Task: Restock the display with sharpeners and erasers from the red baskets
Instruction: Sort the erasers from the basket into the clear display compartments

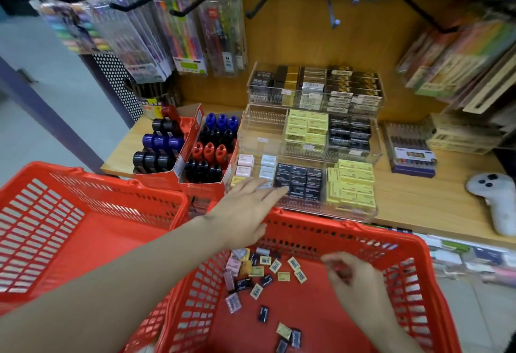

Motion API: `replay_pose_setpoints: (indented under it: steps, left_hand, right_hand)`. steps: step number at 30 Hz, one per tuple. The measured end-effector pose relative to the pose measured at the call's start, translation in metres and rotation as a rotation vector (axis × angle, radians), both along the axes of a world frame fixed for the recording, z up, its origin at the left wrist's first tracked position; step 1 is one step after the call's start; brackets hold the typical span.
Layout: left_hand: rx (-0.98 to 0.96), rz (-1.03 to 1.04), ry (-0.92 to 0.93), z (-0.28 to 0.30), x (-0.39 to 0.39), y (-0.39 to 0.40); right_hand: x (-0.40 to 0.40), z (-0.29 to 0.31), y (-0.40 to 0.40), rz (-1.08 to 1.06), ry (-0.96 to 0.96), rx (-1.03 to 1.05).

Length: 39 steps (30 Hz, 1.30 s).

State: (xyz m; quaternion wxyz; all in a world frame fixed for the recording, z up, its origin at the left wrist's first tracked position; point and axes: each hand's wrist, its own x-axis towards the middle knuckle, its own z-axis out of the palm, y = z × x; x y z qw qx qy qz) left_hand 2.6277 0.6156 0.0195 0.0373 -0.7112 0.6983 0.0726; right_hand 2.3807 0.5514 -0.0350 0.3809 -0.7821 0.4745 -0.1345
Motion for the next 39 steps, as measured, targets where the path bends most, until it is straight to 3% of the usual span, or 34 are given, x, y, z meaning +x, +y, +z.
replay_pose_setpoints:
  steps: [5,10,12,16,18,21,24,29,32,35,39]
  left_hand:
    - [0.084,0.11,-0.103,0.003,-0.013,-0.019]
    - [0.127,0.12,-0.21,0.007,-0.022,-0.028]
    - [0.052,0.12,-0.168,0.008,-0.026,-0.025]
    - [-0.321,-0.069,-0.015,-0.011,-0.048,-0.001]
    - [-0.131,-0.046,0.096,-0.032,-0.06,0.014]
    - [0.388,0.255,0.165,-0.087,-0.059,0.029]
    - [0.503,0.418,0.252,-0.14,-0.054,0.038]
    - [0.482,0.477,0.281,-0.203,-0.049,0.058]
    - [0.353,0.481,0.375,-0.221,-0.046,0.069]
    - [0.193,0.46,0.586,-0.228,-0.051,0.078]
    - [-0.028,0.548,0.882,-0.228,-0.059,0.086]
  right_hand:
    - [-0.032,-0.016,0.002,-0.16,0.016,0.122]
    - [-0.033,-0.024,-0.003,-0.16,-0.049,0.15]
    - [-0.029,-0.03,-0.002,-0.147,-0.075,0.188]
    - [-0.029,-0.051,0.001,-0.162,-0.068,0.297]
    - [-0.028,-0.065,-0.001,-0.141,-0.004,0.334]
    - [-0.02,-0.089,-0.007,-0.039,0.175,0.337]
    - [-0.006,-0.115,-0.012,0.097,0.283,0.269]
    - [0.023,-0.161,-0.009,0.395,0.426,0.17]
    - [0.044,-0.179,0.001,0.464,0.601,-0.037]
    - [0.056,-0.192,0.011,0.412,0.638,-0.134]
    - [0.058,-0.207,0.016,0.387,0.501,-0.146]
